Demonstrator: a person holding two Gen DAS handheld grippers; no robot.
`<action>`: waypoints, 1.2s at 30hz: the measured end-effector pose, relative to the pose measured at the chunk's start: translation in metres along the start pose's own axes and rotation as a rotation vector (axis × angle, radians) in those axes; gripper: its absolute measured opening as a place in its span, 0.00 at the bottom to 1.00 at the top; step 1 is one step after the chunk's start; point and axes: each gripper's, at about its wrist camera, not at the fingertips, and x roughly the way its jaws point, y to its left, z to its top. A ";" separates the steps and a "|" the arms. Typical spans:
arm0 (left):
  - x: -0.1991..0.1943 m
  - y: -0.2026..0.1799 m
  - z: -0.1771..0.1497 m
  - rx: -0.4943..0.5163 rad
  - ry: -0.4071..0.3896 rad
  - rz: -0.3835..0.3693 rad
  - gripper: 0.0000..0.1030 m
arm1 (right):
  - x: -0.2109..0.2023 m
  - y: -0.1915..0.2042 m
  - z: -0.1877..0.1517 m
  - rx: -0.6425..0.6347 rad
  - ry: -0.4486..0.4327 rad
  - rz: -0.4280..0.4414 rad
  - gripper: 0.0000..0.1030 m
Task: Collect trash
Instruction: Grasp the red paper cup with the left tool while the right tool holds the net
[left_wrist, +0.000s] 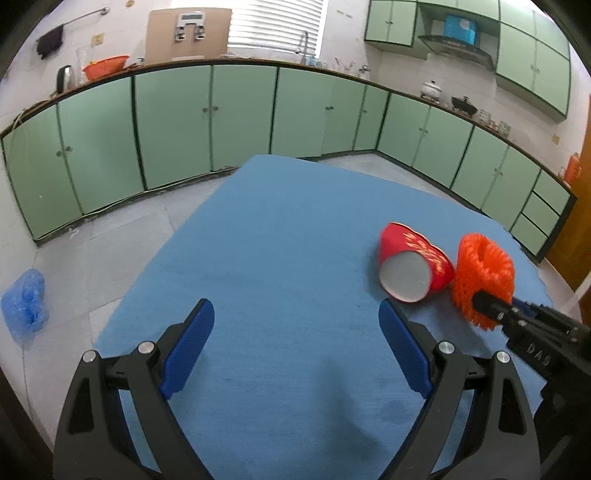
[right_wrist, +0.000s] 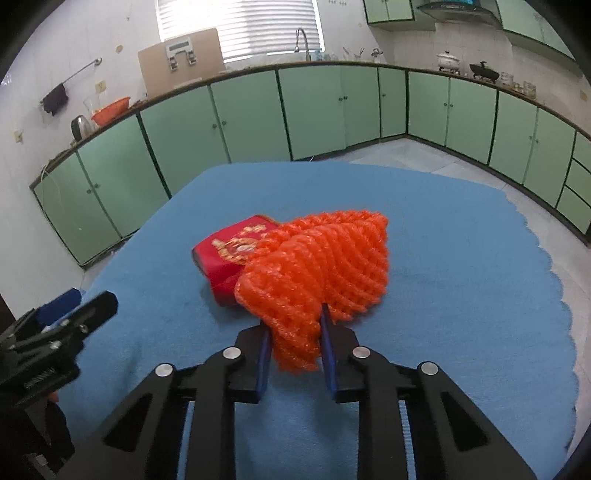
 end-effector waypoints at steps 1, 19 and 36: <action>0.002 -0.005 0.000 0.004 0.006 -0.016 0.85 | -0.004 -0.005 0.001 0.005 -0.011 -0.007 0.22; 0.067 -0.066 0.027 0.034 0.066 -0.158 0.85 | -0.017 -0.057 0.010 0.056 -0.066 -0.066 0.22; 0.087 -0.076 0.022 -0.036 0.133 -0.315 0.56 | -0.005 -0.059 0.009 0.043 -0.035 -0.058 0.22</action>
